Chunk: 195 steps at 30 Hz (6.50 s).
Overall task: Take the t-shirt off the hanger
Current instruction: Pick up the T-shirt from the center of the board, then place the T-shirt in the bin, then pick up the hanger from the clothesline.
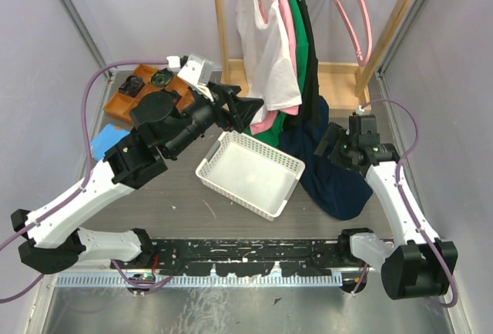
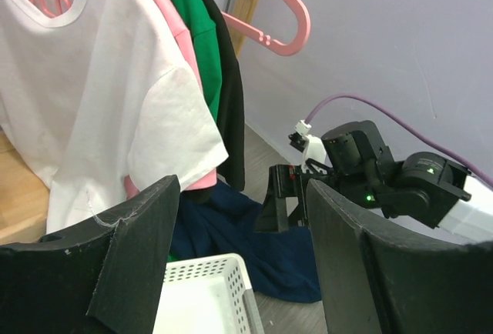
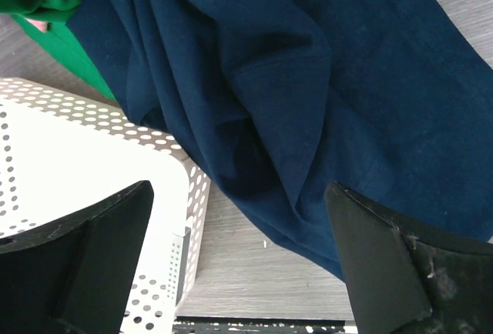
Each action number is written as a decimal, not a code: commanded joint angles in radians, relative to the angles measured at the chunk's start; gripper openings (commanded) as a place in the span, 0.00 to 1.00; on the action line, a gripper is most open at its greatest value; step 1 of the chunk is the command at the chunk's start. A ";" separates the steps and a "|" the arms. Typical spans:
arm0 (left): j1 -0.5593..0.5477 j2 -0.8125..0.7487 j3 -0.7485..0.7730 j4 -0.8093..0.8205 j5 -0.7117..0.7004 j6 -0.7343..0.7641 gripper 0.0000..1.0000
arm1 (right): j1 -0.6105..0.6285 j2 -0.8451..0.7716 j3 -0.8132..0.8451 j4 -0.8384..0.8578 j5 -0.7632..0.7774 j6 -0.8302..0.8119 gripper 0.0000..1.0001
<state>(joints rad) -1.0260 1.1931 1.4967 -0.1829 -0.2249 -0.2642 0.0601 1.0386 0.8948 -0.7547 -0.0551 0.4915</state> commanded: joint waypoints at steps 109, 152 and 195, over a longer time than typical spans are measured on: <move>-0.003 -0.204 -0.074 -0.194 -0.187 0.023 0.73 | 0.794 0.167 0.789 0.265 0.068 -0.226 0.01; -0.004 -0.240 -0.048 -0.251 -0.262 0.113 0.74 | 0.911 0.333 0.175 0.374 0.366 -0.057 0.00; -0.002 -0.100 -0.078 0.003 -0.213 0.090 0.96 | 0.912 -0.170 0.490 0.177 0.714 -0.124 1.00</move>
<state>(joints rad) -1.0260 1.0893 1.4212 -0.2657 -0.4503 -0.1455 0.9680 0.9295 1.3735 -0.6006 0.6334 0.4416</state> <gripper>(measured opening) 0.938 0.999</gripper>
